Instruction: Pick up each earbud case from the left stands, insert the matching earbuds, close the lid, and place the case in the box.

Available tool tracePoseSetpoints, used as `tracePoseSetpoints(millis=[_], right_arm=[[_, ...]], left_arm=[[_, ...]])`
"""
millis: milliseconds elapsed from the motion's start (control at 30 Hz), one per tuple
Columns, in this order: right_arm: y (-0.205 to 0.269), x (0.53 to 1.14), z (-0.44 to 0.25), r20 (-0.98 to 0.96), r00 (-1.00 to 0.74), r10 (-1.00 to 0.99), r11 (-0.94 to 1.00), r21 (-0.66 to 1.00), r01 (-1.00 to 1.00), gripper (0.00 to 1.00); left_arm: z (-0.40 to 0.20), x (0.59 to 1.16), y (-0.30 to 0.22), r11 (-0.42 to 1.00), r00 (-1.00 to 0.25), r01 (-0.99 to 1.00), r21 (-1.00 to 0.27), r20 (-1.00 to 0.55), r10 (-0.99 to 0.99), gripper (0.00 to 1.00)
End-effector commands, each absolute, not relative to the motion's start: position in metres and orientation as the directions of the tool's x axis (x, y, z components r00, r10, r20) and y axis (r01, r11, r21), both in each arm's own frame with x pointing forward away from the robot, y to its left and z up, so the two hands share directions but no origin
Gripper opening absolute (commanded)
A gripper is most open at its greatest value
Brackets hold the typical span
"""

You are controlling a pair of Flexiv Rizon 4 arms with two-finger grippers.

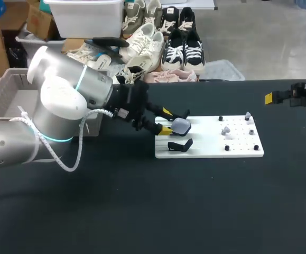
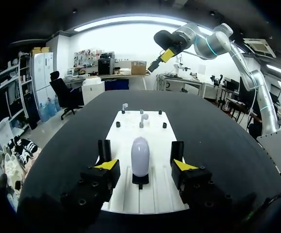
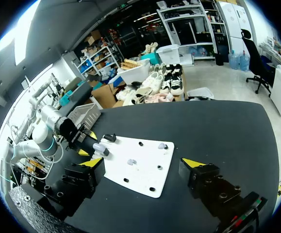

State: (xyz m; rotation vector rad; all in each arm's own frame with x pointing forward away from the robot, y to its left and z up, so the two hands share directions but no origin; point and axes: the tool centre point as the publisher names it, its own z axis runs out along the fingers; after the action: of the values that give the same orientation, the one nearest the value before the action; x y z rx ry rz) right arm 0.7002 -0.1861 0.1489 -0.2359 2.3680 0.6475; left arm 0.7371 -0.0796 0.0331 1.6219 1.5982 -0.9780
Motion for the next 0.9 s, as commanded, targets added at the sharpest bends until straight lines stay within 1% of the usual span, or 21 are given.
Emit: tracePoseSetpoints(millis=[33, 200, 367, 433, 533, 633, 733, 900], right_arm=[[-0.187, 0.701, 0.149, -0.643, -0.765, -0.001, 0.860, 0.390, -0.329, 1.00], [-0.187, 0.701, 0.149, -0.643, -0.765, -0.001, 0.860, 0.390, -0.329, 1.00], [-0.187, 0.701, 0.149, -0.643, -0.765, -0.001, 0.860, 0.390, -0.329, 1.00], [-0.187, 0.701, 0.149, -0.643, -0.765, -0.001, 0.860, 0.390, -0.329, 1.00], [-0.187, 0.701, 0.149, -0.643, -0.765, -0.001, 0.860, 0.390, -0.329, 1.00], [-0.187, 0.701, 0.149, -0.643, -0.765, -0.001, 0.860, 0.390, -0.329, 1.00], [-0.187, 0.701, 0.149, -0.643, -0.765, -0.001, 0.860, 0.390, -0.329, 1.00], [-0.187, 0.701, 0.149, -0.643, -0.765, -0.001, 0.860, 0.390, -0.329, 1.00]], left_arm=[[0.029, 0.743, -0.086, -0.048, -0.033, 0.997, -0.067, -0.858, 0.512, 0.71], [0.029, 0.743, -0.092, -0.046, -0.043, 0.996, -0.077, -0.860, 0.508, 0.68], [0.026, 0.743, -0.096, -0.043, -0.050, 0.996, -0.083, -0.861, 0.507, 0.58], [0.024, 0.744, -0.098, -0.037, -0.059, 0.995, -0.090, -0.860, 0.508, 0.57], [0.021, 0.745, -0.099, -0.030, -0.068, 0.995, -0.097, -0.858, 0.509, 0.54], [0.019, 0.747, -0.099, -0.022, -0.076, 0.995, -0.101, -0.859, 0.507, 0.55], [0.018, 0.750, -0.100, -0.013, -0.087, 0.994, -0.108, -0.859, 0.505, 0.60], [0.017, 0.751, -0.101, -0.012, -0.088, 0.994, -0.108, -0.861, 0.501, 0.62]])
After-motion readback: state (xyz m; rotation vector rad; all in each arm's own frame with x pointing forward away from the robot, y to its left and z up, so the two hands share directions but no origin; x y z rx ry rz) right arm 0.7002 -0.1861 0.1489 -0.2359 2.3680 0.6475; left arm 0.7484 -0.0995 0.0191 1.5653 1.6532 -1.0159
